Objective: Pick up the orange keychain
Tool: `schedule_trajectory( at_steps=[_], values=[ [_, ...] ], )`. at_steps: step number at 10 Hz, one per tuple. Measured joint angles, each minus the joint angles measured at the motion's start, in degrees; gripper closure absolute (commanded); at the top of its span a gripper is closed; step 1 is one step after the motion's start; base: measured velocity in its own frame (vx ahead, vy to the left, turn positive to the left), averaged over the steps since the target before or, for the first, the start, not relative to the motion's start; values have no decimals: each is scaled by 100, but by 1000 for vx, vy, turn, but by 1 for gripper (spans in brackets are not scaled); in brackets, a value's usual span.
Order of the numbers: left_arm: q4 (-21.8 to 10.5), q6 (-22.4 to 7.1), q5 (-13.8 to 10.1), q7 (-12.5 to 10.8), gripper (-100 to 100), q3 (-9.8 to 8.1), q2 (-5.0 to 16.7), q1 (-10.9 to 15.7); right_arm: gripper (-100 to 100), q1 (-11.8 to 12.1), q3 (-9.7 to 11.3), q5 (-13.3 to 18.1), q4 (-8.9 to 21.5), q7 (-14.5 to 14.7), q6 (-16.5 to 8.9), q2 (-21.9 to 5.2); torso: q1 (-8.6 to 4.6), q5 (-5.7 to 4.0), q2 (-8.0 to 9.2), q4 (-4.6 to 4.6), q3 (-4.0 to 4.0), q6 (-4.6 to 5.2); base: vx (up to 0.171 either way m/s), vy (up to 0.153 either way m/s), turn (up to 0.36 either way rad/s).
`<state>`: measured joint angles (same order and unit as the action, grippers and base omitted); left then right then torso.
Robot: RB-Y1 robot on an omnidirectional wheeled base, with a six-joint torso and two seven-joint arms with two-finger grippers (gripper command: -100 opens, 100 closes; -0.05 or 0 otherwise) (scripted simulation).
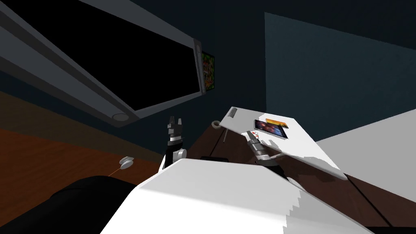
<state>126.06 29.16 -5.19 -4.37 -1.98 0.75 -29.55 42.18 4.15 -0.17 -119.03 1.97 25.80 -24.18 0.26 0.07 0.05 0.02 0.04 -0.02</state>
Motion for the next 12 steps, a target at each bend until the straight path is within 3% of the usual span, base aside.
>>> schedule_trajectory(
  at_steps=[1, 4, 6, 8, 12],
  values=[
    [0, 0, 0, 0, 0, 0, 0, 0, -100, 166, 117, -50, 194, 45, 23, -129, 2, 0, -4, -1, -3, 0, 18, 57, 79],
    [0, 0, 0, 0, 0, -1, 1, -1, -100, 307, 182, -234, 532, 31, -111, -509, -20, -4, -5, -1, -3, 2, 30, 45, 165],
    [0, 0, 0, 0, 0, -1, 1, -1, -100, 485, 338, -399, 947, 76, -147, -796, -16, -3, -16, -3, -9, -1, 60, 41, 210],
    [0, 0, 0, 0, 0, -1, 1, -1, -100, 773, 443, -513, 1076, 127, -219, -1054, -22, -4, -15, -3, -9, 2, 58, 20, 154],
    [0, 0, 0, 0, 0, -1, 1, -1, -100, 1061, 627, -798, 1618, 135, -189, -1616, -34, -7, -15, -3, -9, 0, 64, 6, 246]
  ],
)
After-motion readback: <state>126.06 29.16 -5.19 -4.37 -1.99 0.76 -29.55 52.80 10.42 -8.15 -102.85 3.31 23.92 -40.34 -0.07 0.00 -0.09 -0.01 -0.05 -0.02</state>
